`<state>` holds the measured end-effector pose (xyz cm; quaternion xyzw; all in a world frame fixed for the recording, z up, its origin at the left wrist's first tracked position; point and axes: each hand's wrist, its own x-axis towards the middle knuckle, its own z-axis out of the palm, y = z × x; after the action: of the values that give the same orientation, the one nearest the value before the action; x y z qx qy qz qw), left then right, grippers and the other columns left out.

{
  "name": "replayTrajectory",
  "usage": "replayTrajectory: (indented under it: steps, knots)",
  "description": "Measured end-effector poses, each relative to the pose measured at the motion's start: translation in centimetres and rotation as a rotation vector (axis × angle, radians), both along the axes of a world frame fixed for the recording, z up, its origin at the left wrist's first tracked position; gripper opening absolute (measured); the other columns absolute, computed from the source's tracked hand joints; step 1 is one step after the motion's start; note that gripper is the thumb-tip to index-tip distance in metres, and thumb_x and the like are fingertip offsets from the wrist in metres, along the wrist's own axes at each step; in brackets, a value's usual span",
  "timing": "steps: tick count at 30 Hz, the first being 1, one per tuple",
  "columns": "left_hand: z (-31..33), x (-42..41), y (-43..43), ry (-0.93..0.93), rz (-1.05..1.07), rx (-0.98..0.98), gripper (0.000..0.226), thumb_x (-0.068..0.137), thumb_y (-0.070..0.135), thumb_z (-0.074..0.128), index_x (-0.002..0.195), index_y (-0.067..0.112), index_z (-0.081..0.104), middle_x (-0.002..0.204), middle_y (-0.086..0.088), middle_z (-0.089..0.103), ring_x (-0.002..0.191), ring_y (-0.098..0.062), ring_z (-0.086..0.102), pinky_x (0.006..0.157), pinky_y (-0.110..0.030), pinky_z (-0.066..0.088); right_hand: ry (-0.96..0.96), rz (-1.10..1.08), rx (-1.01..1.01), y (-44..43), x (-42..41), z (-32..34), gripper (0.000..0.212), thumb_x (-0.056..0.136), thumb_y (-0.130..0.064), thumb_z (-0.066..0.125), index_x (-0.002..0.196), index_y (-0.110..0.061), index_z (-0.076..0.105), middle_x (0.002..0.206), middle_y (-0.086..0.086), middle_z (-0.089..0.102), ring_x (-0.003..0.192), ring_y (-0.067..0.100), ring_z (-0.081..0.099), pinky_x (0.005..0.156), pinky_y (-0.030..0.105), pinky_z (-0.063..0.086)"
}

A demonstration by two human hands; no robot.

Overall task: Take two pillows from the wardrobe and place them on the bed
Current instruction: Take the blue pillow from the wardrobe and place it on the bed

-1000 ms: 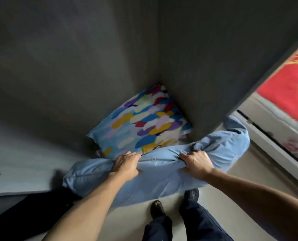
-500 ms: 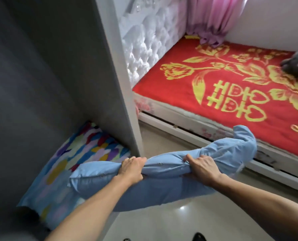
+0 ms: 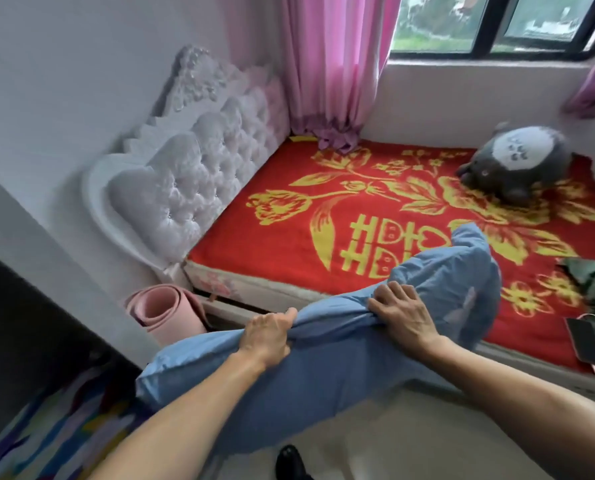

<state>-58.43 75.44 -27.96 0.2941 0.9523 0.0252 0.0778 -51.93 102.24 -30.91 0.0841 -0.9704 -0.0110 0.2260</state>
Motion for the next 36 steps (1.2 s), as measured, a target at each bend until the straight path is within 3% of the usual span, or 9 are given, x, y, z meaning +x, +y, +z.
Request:
replayTrajectory:
  steps: [4, 8, 19, 36]
  knots:
    - [-0.3, -7.5, 2.7, 0.008, -0.039, 0.004, 0.032, 0.082, 0.026, 0.058, 0.111, 0.022, 0.046, 0.109, -0.007, 0.068, 0.103, -0.035, 0.062, 0.08, -0.04, 0.046, -0.1, -0.047, -0.012, 2.4, -6.6, -0.1, 0.018, 0.076, -0.024, 0.049, 0.089, -0.021, 0.061, 0.108, 0.001, 0.066, 0.096, 0.022, 0.061, 0.079, 0.034, 0.036]
    - [0.3, -15.5, 4.6, 0.005, -0.07, -0.008, 0.031, 0.082, 0.028, 0.06, 0.107, 0.02, 0.044, 0.107, -0.009, 0.068, 0.101, -0.036, 0.062, 0.079, -0.04, 0.046, -0.161, -0.063, -0.062, 3.8, -13.6, 0.6, 0.014, 0.078, -0.023, 0.045, 0.086, -0.023, 0.057, 0.099, -0.004, 0.069, 0.086, 0.017, 0.067, 0.079, 0.031, 0.035]
    - [2.4, -34.1, 7.9, 0.032, -0.131, 0.006, 0.025, 0.08, 0.023, 0.058, 0.099, 0.021, 0.044, 0.1, -0.004, 0.069, 0.095, -0.033, 0.063, 0.073, -0.038, 0.045, -0.115, -0.086, -0.154, 6.8, -30.7, 1.6, 0.02, 0.078, -0.022, 0.043, 0.085, -0.021, 0.061, 0.102, -0.007, 0.071, 0.092, 0.014, 0.067, 0.083, 0.03, 0.035]
    - [1.6, -60.3, 9.0, -0.014, 0.111, 0.0, 0.027, 0.08, 0.027, 0.058, 0.102, 0.02, 0.046, 0.1, -0.01, 0.069, 0.098, -0.038, 0.061, 0.074, -0.041, 0.046, -0.286, 0.061, -0.213, 8.9, -64.2, -0.2, 0.023, 0.072, -0.023, 0.047, 0.095, -0.026, 0.052, 0.104, -0.007, 0.069, 0.103, 0.014, 0.064, 0.091, 0.031, 0.033]
